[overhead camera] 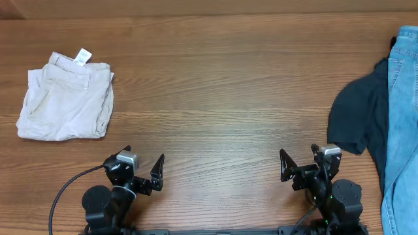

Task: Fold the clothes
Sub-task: 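Move the right gripper toward the black t-shirt on the right pile, then grasp the black t-shirt with the right gripper, then pull the black t-shirt left and drop it at table center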

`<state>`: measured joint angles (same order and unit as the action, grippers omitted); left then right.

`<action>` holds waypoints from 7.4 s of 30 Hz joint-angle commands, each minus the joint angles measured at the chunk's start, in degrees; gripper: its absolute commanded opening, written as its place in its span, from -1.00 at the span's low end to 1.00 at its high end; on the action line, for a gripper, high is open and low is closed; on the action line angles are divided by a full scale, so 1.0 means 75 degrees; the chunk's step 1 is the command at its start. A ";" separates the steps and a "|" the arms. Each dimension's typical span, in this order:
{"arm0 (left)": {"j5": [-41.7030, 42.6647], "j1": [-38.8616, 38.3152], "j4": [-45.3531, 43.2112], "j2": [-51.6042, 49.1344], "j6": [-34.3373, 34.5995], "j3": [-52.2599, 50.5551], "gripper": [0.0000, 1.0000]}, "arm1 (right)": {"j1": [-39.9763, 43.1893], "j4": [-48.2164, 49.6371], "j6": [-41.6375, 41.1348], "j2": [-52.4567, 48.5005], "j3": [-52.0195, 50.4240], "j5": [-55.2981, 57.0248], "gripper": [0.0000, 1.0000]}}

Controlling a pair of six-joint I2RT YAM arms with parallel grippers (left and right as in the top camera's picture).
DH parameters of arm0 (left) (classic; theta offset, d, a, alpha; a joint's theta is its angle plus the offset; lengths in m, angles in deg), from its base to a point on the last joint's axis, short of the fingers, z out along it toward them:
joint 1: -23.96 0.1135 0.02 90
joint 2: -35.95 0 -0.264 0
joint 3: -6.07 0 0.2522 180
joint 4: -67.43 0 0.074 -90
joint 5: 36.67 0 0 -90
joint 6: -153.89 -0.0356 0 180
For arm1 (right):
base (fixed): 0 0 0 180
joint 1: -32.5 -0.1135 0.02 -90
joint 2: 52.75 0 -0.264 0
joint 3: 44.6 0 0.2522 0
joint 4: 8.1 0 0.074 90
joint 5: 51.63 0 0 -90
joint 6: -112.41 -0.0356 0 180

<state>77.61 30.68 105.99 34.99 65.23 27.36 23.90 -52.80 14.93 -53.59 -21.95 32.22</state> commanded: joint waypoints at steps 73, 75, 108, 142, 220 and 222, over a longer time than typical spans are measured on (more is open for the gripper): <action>0.0787 -0.0064 0.5960 -0.9087 0.0781 1.1421 1.00 | 0.0055 -0.4054 -0.0720 -1.0389 1.0334 0.0251 1.00; 0.0930 -0.0064 0.6079 -0.9331 0.0790 1.1418 1.00 | 0.0227 -0.4255 -0.1335 -1.0655 1.0451 0.1090 1.00; 0.1139 -0.0857 0.6907 -0.9518 -0.0012 1.1418 1.00 | 0.6062 -0.2914 -0.2716 -1.4088 1.0209 -0.0764 0.80; 0.0769 -0.0857 0.6694 -0.9573 -0.0006 1.1418 1.00 | 0.5622 -0.3258 -0.2792 -1.4665 0.9605 -0.0810 0.89; 0.0481 -0.0851 0.6085 -0.9573 -0.0020 1.1418 1.00 | 0.3366 -0.4931 -0.2445 -1.4122 1.0392 -0.0035 0.43; 0.0481 -0.0851 0.6135 -0.9573 -0.0020 1.1418 1.00 | 0.3567 -0.4916 -0.2652 -1.4222 0.9946 0.0408 0.68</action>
<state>81.98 24.67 151.87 -36.85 66.43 111.82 49.58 -89.63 -2.58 -159.05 56.45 30.80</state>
